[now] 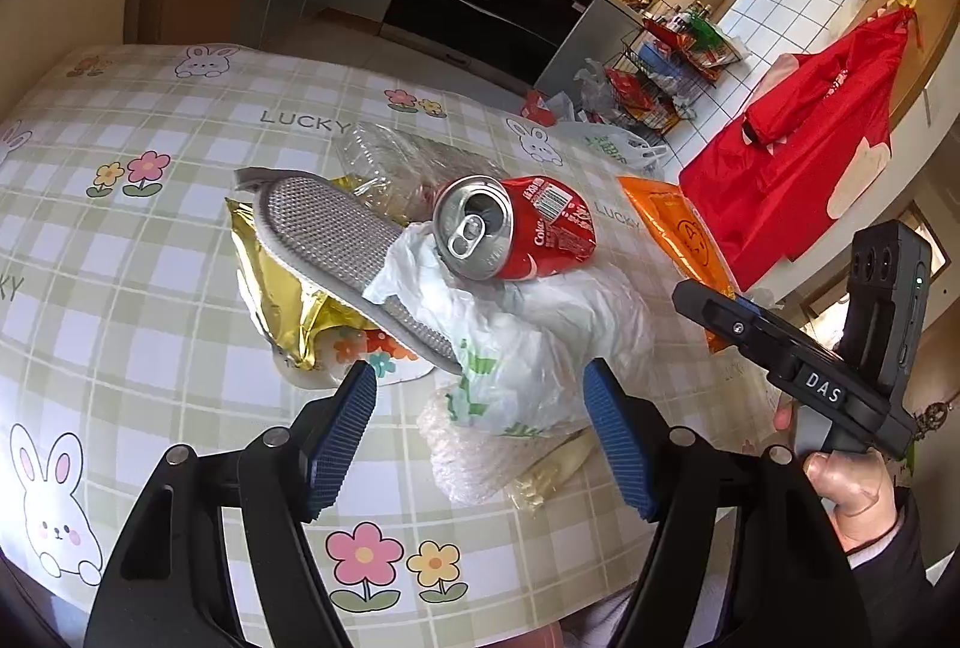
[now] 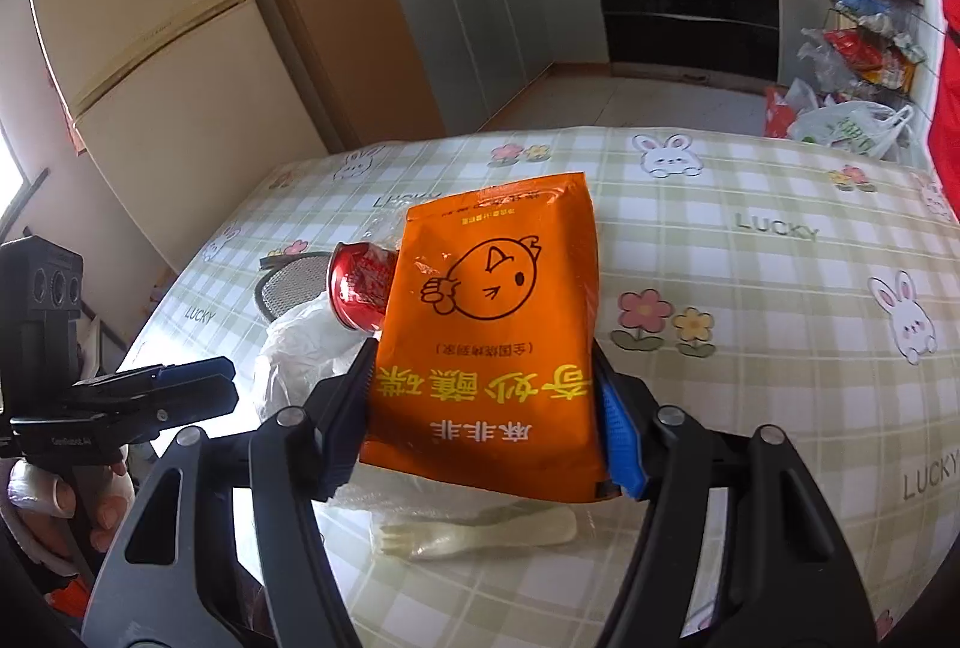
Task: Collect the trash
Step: 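Grasp the orange snack bag with the right tool while the left grasps the red Coke can, then drop the orange bag into the pink bin with the right tool while the left carries the Coke can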
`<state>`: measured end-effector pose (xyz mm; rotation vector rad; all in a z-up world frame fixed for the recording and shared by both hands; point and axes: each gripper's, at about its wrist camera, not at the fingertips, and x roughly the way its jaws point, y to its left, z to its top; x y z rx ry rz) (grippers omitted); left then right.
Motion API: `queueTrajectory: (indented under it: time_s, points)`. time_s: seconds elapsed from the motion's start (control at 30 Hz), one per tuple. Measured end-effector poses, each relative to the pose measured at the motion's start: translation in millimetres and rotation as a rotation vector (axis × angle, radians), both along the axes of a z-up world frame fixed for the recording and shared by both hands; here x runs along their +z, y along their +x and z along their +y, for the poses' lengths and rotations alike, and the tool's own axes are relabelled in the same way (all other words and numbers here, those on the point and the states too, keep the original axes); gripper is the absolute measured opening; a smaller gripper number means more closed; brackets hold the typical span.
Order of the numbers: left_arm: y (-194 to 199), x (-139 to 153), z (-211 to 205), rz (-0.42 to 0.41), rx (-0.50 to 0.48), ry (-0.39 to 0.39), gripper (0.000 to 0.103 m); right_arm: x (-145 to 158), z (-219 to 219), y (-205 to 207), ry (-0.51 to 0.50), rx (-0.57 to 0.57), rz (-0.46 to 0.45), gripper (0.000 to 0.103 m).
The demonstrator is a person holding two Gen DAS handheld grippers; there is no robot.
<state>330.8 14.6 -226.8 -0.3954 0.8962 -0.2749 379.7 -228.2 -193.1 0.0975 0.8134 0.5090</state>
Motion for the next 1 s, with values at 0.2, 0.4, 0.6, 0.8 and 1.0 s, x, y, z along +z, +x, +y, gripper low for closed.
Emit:
queueTrajectory:
  time_s: [0.2, 0.4, 0.6, 0.8, 1.0]
  points:
    - [20, 16, -13, -0.024, -0.021, 0.033, 0.07, -5, -32, -20, 0.046, -0.075, 0.002, 0.065]
    - [66, 24, -18, -0.008, 0.06, 0.049, 0.047, -19, -50, -25, 0.089, -0.11, 0.037, 0.065]
    - [99, 21, -35, 0.054, 0.155, 0.095, 0.047, -24, -59, -28, 0.103, -0.129, 0.036, 0.065]
    - [111, 4, -43, 0.138, 0.213, 0.164, 0.041, -27, -68, -35, 0.128, -0.147, 0.033, 0.065]
    - [119, -7, -49, 0.168, 0.224, 0.233, 0.038, -29, -74, -46, 0.151, -0.162, 0.034, 0.065]
